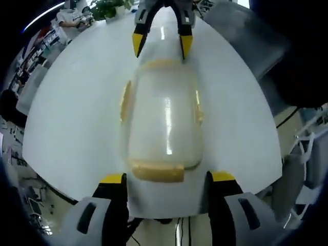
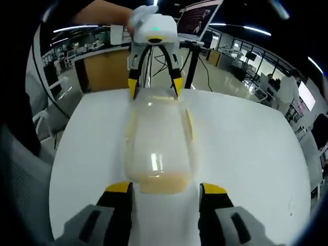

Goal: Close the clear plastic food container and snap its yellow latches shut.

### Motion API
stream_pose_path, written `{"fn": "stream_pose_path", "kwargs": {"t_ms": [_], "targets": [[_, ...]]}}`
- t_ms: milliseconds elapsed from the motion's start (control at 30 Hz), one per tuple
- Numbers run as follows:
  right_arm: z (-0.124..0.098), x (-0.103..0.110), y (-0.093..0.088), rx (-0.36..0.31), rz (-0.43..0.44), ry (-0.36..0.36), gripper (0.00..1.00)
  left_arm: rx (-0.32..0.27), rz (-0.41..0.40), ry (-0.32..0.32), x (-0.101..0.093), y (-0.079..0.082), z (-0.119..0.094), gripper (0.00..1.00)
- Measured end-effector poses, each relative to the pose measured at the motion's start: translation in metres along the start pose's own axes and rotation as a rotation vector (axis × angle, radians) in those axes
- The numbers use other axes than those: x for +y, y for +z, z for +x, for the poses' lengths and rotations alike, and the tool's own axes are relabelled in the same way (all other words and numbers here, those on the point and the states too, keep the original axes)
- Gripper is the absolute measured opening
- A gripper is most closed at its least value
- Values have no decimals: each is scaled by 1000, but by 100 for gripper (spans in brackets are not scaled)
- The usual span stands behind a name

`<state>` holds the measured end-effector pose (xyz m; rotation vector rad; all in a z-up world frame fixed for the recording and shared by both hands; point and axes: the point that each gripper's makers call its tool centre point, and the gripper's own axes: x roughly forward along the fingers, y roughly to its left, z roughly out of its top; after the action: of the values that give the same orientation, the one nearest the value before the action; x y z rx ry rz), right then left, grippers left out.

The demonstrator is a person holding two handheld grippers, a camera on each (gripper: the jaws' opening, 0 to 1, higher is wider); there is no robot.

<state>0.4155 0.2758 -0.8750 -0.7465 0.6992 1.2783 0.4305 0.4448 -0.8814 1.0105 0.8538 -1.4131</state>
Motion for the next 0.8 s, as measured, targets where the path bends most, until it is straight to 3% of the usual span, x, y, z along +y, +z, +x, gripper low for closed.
{"fn": "stream_pose_path", "kwargs": {"t_ms": [167, 333, 533, 700, 800], "targets": [[4, -1, -1, 3, 16, 29, 45, 40, 23, -22, 2, -6, 4, 52], [7, 1, -1, 10, -10, 56, 37, 2, 28, -47, 0, -6, 5, 46], [12, 2, -4, 41, -29, 71, 37, -12, 18, -41, 2, 0, 6, 37], [13, 2, -6, 50, 29, 109, 38, -27, 3, -36, 2, 1, 7, 37], [15, 3, -4, 44, -3, 128, 38, -26, 11, -37, 0, 4, 8, 37]]}}
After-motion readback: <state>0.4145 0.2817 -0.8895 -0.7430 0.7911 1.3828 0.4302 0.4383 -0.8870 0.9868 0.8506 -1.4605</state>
